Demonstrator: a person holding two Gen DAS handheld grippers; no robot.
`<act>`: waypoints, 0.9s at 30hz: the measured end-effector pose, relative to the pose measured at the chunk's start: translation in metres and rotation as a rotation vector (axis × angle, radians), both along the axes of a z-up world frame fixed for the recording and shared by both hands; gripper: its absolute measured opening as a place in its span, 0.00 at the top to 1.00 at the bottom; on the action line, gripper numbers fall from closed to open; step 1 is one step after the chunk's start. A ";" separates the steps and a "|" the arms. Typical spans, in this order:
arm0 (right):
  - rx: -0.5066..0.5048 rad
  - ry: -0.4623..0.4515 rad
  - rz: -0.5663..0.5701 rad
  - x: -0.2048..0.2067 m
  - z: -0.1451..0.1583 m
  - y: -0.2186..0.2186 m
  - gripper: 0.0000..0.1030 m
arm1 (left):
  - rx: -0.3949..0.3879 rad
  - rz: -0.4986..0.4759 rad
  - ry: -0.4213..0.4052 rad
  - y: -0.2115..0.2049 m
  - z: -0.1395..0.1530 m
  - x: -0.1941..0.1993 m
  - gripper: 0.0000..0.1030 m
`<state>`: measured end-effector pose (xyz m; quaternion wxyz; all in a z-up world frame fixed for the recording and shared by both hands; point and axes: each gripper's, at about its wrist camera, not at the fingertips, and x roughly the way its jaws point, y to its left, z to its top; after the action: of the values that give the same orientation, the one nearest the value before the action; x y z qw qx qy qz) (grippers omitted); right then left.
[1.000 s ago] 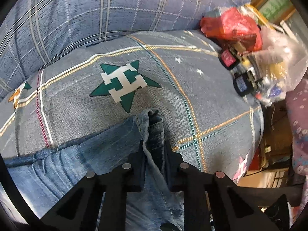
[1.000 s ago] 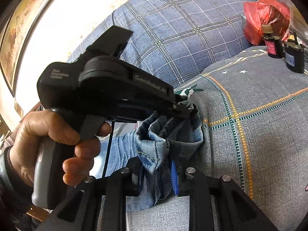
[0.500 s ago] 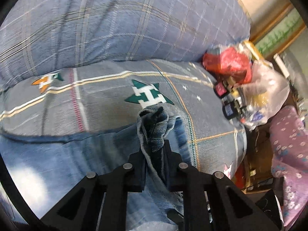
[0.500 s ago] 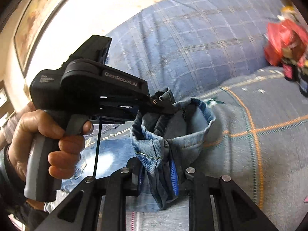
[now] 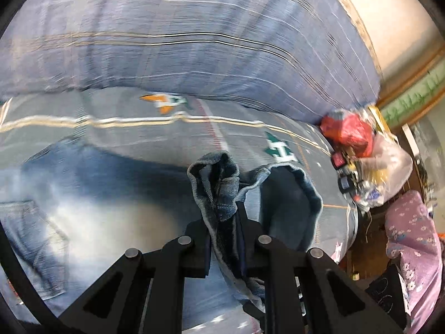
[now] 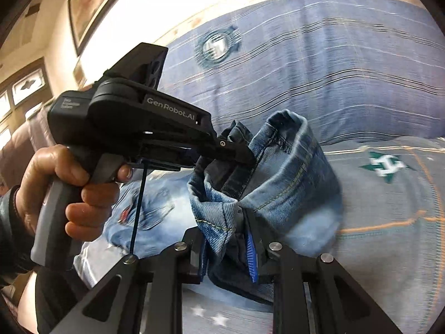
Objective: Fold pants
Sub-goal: 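Open the right gripper while the left gripper keeps holding the cuff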
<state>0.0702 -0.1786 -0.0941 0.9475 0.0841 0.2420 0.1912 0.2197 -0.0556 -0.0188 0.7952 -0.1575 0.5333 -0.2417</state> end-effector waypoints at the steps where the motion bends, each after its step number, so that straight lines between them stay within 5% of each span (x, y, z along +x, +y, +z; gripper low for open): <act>1: -0.010 0.007 0.018 0.004 -0.002 0.010 0.77 | -0.004 0.019 0.005 0.012 -0.004 0.000 0.85; 8: -0.074 0.083 0.102 0.031 -0.033 0.068 0.72 | 0.054 0.069 0.055 0.060 -0.050 0.004 0.80; 10: -0.096 0.112 0.097 0.039 -0.043 0.076 0.60 | 0.033 0.083 0.089 0.075 -0.062 0.006 0.72; 12: -0.099 0.139 0.109 0.044 -0.052 0.080 0.37 | -0.011 0.113 0.091 0.093 -0.063 0.005 0.64; 16: -0.090 0.134 0.147 0.037 -0.053 0.082 0.36 | -0.054 0.132 0.052 0.105 -0.046 0.000 0.60; 21: 0.003 0.043 0.123 0.008 -0.025 0.059 0.36 | -0.090 0.038 0.018 0.078 -0.024 -0.008 0.60; 25: -0.075 0.058 0.053 0.001 -0.026 0.048 0.38 | -0.073 -0.011 0.043 0.045 -0.027 -0.002 0.60; 27: -0.111 0.089 0.058 0.004 -0.034 0.048 0.53 | -0.054 -0.013 0.062 0.032 -0.034 0.006 0.60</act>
<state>0.0741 -0.1307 -0.1277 0.9332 0.0327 0.2963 0.2007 0.2261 -0.0231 -0.0526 0.7721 -0.1828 0.5520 -0.2564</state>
